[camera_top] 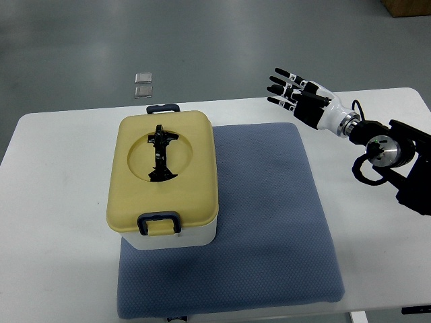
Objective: Open white storage box with right hand
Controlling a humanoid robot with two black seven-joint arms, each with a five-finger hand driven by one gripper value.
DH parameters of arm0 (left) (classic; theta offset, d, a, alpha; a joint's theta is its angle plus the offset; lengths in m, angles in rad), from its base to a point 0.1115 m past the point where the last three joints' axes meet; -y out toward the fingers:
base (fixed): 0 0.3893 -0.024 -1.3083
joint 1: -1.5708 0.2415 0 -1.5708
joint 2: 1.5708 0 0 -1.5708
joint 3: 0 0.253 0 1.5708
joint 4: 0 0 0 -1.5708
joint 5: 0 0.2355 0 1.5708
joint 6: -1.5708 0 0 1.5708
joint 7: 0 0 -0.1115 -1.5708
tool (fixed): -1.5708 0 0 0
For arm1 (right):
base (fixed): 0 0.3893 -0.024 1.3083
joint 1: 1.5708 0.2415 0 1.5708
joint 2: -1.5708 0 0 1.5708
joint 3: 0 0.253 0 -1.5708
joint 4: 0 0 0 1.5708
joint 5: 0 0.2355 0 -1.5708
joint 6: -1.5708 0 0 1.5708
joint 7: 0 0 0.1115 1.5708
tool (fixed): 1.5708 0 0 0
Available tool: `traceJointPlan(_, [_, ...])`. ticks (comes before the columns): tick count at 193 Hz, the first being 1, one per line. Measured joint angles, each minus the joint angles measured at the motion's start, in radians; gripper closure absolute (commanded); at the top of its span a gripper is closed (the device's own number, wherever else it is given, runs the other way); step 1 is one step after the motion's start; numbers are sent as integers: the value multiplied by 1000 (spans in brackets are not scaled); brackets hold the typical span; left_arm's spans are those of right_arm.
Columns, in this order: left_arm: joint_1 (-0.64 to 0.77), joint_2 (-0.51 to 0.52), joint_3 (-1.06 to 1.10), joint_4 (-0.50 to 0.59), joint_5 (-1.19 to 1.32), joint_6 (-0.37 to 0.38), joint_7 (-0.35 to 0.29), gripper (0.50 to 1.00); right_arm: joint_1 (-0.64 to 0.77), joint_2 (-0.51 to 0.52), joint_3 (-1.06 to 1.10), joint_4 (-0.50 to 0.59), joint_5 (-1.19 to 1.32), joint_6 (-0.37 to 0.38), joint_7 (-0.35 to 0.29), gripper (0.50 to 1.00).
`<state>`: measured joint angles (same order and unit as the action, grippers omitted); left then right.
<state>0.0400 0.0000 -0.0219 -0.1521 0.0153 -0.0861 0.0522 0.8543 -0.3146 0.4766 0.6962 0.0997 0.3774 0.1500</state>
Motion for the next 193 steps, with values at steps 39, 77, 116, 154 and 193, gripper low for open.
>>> traceJointPlan(39, [1,0,2,0,0,0,0,500,3,-4,0,-1,0,3,0,574])
traceJointPlan(77, [-1,0,2,-2,0,0,0,500,3,-4,0,-1,0,8,0,574])
traceJointPlan(116, [-14,0,2,-3,0,0,0,500,3,1,0,3,-6,19,1,574])
traceJointPlan(154, [-13,0,0,-3,0,-1,0,500,5,2,2,4,-65,50,6,574])
traceJointPlan(193, [-13,0,2,-3,0,-1,0,500,38,-4,2,7,-138,83,7,574])
